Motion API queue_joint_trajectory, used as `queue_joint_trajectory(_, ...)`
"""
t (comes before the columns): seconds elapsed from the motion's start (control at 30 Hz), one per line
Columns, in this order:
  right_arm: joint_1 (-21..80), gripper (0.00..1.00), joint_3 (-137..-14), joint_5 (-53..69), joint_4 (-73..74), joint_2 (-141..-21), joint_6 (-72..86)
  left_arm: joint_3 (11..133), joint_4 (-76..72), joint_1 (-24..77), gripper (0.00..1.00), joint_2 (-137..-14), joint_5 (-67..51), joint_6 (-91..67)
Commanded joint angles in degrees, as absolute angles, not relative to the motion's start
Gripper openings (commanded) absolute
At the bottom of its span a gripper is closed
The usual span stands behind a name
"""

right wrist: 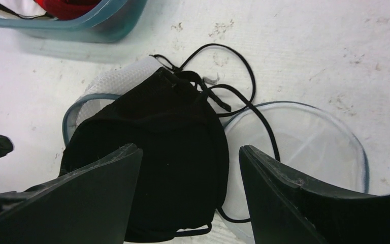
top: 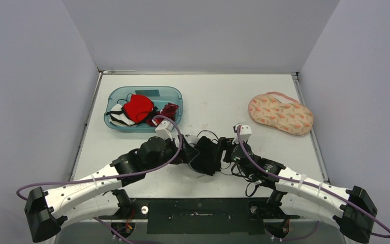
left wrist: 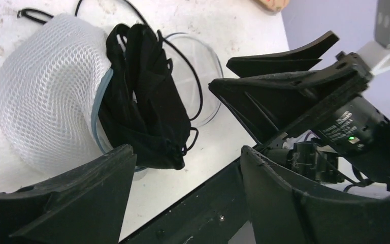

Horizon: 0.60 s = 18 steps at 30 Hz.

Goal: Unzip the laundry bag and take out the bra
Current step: Place the bra in the laundry bag.

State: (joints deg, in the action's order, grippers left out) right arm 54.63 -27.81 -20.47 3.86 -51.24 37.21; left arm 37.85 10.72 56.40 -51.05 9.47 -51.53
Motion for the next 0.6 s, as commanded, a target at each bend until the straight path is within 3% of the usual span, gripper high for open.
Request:
queue_joint_trajectory(0.0,54.4,0.72,-27.49,-17.14,-0.35,-51.54,39.55,38.49,11.47,57.45,0.69,-53.48,10.58,-52.31)
queue_joint_trajectory(0.13,54.32,0.73,-27.01,-17.3,-1.21,-51.5,39.21,36.66,10.91,57.57,0.57,-56.18,9.98,-52.09)
queue_joint_trajectory(0.57,53.69,0.8,-25.61,-18.48,-0.18,-49.89,39.15,31.69,11.1,57.0,0.38,-58.47,15.4,-51.08)
